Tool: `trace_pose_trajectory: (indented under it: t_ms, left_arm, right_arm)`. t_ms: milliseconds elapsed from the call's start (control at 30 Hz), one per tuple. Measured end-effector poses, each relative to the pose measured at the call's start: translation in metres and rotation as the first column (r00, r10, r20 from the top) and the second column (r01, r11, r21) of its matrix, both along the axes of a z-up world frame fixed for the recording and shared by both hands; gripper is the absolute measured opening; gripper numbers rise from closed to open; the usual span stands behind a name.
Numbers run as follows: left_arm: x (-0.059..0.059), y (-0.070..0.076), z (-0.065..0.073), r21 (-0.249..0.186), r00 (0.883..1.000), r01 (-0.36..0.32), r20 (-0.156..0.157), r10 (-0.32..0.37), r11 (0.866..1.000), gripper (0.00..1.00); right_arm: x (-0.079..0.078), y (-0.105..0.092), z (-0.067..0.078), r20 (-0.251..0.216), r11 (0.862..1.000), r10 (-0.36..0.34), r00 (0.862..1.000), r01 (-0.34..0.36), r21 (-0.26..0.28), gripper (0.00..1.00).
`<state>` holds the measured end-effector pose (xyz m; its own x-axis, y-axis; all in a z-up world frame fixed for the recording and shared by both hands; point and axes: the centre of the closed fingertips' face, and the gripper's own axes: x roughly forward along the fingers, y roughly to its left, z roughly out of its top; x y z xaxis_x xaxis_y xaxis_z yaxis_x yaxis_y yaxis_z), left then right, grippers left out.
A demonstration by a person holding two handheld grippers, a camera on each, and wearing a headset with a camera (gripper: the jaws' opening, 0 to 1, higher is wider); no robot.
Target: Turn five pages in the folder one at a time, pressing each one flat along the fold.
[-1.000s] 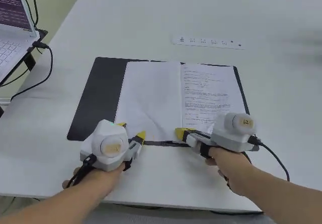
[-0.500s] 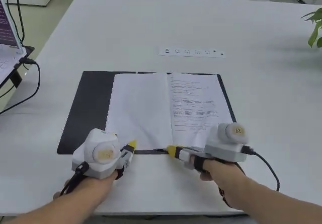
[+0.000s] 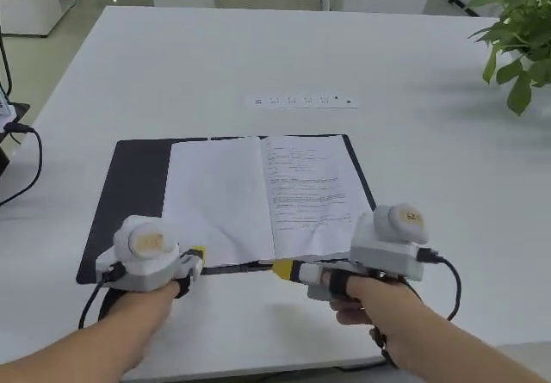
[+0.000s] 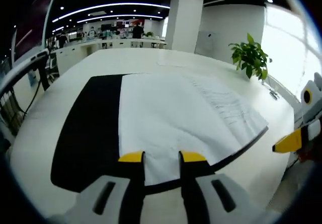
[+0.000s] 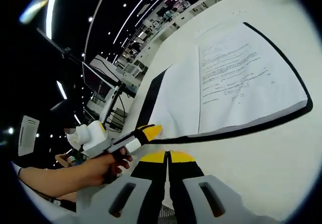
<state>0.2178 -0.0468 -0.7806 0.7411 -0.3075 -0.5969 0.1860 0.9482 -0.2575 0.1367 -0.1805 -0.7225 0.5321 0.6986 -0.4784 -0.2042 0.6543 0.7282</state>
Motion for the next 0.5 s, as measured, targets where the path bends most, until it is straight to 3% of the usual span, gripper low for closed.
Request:
trace_pose_trajectory:
  t_ms: [33,100,167,267,333,400,467,500]
  left_arm:
    - [-0.002,0.001,0.001,-0.010,1.000,-0.004,-0.023,0.004,1.000,0.26]
    - [-0.003,0.001,0.010,-0.023,1.000,0.007,-0.026,-0.008,1.000,0.21]
    - [-0.004,-0.004,0.027,-0.062,1.000,0.030,0.000,-0.030,0.998,0.15]
    - [-0.012,-0.009,0.049,-0.079,0.998,0.063,0.013,-0.062,0.995,0.19]
    - [-0.019,-0.010,0.064,-0.077,0.995,0.090,0.038,-0.087,0.993,0.25]
    - [-0.026,-0.009,0.080,-0.045,0.992,0.114,0.067,-0.111,0.992,0.29]
    - [-0.031,-0.006,0.094,-0.013,0.986,0.128,0.107,-0.126,0.992,0.37]
    - [-0.034,-0.006,0.104,0.008,0.978,0.146,0.149,-0.146,0.989,0.41]
  right_arm:
    - [0.000,-0.003,0.005,0.005,1.000,-0.015,1.000,0.015,0.001,0.00]
    - [-0.003,-0.010,0.018,0.032,0.999,-0.028,0.999,0.028,-0.023,0.00]
    - [-0.002,-0.022,0.031,0.099,0.995,-0.034,0.995,0.043,-0.087,0.00]
    - [0.003,-0.037,0.055,0.198,0.988,-0.058,0.979,0.085,-0.127,0.00]
    - [0.003,-0.046,0.072,0.244,0.987,-0.077,0.967,0.108,-0.119,0.00]
    - [0.007,-0.056,0.082,0.296,0.982,-0.097,0.950,0.139,-0.127,0.00]
    - [0.009,-0.075,0.089,0.355,0.961,-0.105,0.929,0.186,-0.204,0.00]
    - [0.008,-0.083,0.093,0.387,0.947,-0.090,0.918,0.199,-0.253,0.00]
